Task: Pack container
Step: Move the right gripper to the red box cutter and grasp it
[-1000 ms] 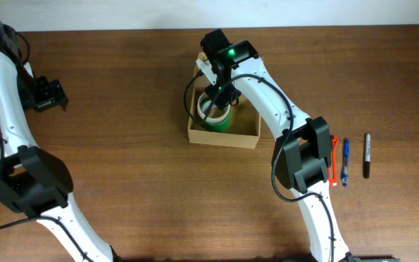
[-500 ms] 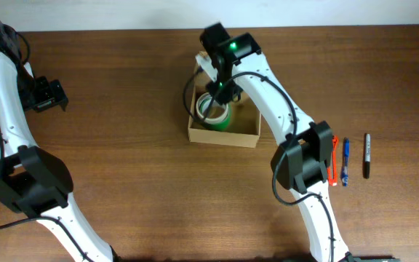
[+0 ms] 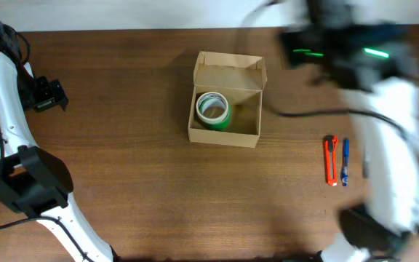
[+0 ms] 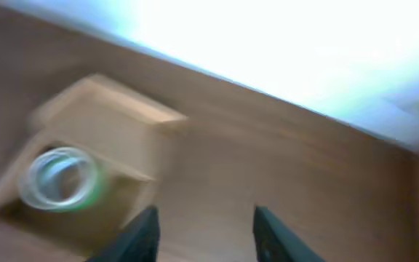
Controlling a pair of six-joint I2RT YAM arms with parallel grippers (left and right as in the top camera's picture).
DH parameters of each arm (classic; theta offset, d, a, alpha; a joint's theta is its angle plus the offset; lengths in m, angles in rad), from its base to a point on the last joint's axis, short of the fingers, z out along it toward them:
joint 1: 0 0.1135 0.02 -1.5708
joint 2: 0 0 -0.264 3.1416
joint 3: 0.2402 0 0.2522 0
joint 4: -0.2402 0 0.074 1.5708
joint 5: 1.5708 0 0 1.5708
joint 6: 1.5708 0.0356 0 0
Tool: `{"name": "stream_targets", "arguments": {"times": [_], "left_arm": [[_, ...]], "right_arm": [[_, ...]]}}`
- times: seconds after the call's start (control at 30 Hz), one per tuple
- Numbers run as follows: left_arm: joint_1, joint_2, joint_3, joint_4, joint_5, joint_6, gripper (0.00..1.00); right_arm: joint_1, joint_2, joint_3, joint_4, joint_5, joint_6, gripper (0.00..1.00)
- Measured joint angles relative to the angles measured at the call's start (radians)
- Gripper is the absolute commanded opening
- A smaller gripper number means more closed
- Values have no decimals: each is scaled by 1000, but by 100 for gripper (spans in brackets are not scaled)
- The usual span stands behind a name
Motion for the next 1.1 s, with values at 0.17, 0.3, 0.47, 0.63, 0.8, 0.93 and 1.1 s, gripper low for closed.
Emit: {"name": "stream_targets", "arguments": {"times": [0.17,0.3,0.47,0.63,0.8,0.93,1.1], "left_arm": [[0,0,0,0,0,0,100],[0,0,0,0,0,0,100],[0,0,0,0,0,3,100],[0,0,0,0,0,3,100],[0,0,0,0,0,3,100],[0,0,0,0,0,3,100],[0,0,0,0,0,3,100]], "right_arm": [[-290,-294,-455,164,-6,39,66],[-446,-354,-755,204,-84,76,75],[-490,-249,-985,249,-168,93,70],[-488,-113,-1014,275,-197,97,66],[-484,41,-1014,271,-206,97,62],[-467,119,-1019,269,-208,80,62],[-451,129,-1036,290,-208,62,63]]}}
